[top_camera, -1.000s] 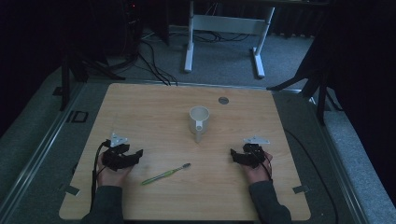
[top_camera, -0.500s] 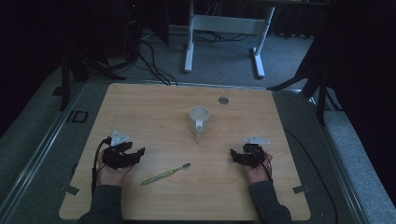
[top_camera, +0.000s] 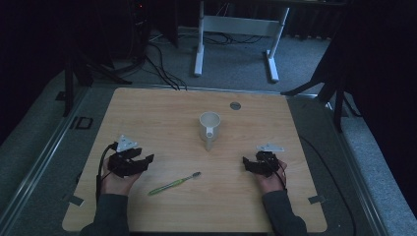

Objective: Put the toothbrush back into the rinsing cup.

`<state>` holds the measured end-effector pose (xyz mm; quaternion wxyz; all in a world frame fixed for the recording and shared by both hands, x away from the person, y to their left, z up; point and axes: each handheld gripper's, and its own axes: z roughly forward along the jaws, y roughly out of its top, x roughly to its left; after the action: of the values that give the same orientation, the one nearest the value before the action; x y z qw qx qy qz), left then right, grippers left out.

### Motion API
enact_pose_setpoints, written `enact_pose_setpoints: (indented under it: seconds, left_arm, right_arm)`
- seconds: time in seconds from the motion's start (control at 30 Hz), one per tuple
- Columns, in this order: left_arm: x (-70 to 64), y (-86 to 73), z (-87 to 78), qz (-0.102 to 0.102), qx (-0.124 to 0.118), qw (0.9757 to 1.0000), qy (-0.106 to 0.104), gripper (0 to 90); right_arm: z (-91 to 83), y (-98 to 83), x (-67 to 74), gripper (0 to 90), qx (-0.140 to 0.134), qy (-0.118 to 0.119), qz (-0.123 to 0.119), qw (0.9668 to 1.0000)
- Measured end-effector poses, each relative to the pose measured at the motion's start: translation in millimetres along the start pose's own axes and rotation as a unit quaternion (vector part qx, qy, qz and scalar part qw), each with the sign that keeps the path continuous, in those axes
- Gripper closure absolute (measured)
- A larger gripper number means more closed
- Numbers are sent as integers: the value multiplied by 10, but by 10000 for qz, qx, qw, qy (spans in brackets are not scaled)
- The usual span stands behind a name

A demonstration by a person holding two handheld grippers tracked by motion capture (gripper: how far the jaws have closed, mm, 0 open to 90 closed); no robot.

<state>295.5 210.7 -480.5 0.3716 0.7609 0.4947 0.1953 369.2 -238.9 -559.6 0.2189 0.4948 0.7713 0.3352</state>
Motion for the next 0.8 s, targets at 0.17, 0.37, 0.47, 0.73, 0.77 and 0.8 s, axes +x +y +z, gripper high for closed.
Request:
enact_pose_setpoints:
  seconds: [0.17,0.37,0.47,0.73,0.77,0.8]
  left_arm:
    - [-31,31,-11,63,41,10000,-36,479]
    - [-73,75,-26,142,49,9998,-115,487]
    - [-93,98,-32,178,70,9997,-157,490]
    - [-132,159,-40,287,126,9992,-253,501]
    - [-137,164,-40,298,128,9991,-269,502]
    - [-142,170,-41,322,136,9990,-280,504]
  right_arm:
    - [0,0,0,258,-1,2,1,10000]
    - [0,0,0,258,0,3,0,10000]
    - [0,0,0,258,0,2,0,10000]
    - [0,0,1,258,2,5,3,10000]
    - [0,0,1,258,2,4,4,10000]
    - [0,0,1,258,2,4,3,10000]
